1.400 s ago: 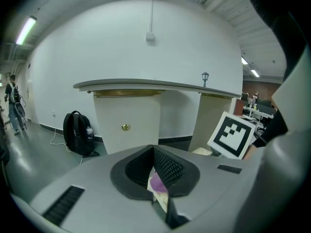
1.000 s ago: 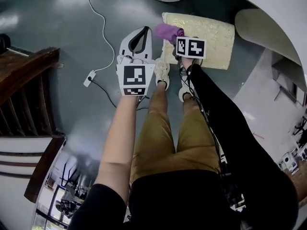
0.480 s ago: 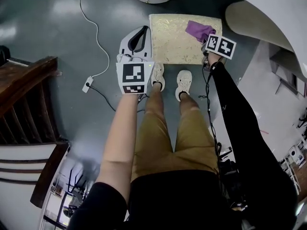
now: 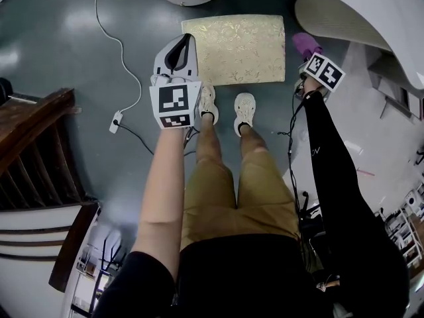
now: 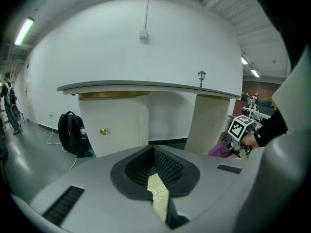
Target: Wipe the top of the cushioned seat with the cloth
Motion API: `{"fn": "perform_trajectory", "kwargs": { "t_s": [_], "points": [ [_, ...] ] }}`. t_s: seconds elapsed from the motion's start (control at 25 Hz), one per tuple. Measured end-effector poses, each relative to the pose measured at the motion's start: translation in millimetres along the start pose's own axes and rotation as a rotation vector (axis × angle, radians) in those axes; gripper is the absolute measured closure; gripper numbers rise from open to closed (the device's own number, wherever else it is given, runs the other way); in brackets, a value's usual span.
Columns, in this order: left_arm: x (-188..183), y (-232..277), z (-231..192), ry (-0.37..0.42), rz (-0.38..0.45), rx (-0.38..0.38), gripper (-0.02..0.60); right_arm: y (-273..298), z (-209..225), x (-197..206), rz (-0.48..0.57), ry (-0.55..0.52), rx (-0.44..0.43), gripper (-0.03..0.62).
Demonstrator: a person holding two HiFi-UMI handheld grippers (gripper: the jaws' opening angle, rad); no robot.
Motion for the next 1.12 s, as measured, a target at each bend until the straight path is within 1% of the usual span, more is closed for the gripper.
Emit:
{"fn": "perform_trajectory", "kwargs": {
  "t_s": [0.16,0.28,0.4,0.48,0.56,0.72,0.96,1.12],
  "points": [
    [-3.3,-2.5,16.1,-0.022,0.012,-0.024,0.574,-5.2,19.8,-1.4,0.006,-0.012,-0.003,0.505],
    [-6.6,-8.5,22.9,-0.023,0.016,-0.048,0.574,-8.9,20.3,-0.7,0.0,-0.041,-0.052,0.505],
    [-11.9,-15.8,27.7,-0.03,0.03,-0.063,0.574,-14.6,18.0,-5.9,0.01,-0.109,-0.096,0.505],
    [-12.8,-21.8,27.5,-0.043,0.05,-0.06,0.574,-18.7,11.8,-9.1,0.026,-0.136,-0.118,0.505],
    [-11.1,-27.4,27.0,-0.055,0.064,-0.053,0.574,-24.6,-0.8,-9.5,0.044,-0.137,-0.161,0.505],
    [-3.2,-34.5,22.7,-0.052,0.06,-0.044,0.574,-34.7,-46.6,-0.6,0.058,-0.185,-0.282,0.505],
    [7.2,-54.8,-7.5,-0.059,0.074,-0.04,0.574,-37.3,-155.0,46.6,-0.004,-0.319,-0.456,0.505],
    [17.5,-72.9,-33.4,-0.064,0.069,-0.045,0.574,-42.4,-237.1,94.0,-0.098,-0.311,-0.654,0.505]
  ]
}}
Point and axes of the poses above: the fingertips, and each gripper's own axes: y forward along the fingers, z to its right, x out of its underside, the point moved 7 cm from there along -y, backward along the fingers, and after that the axes turned 2 degrees about y, right-handed, at the moved point
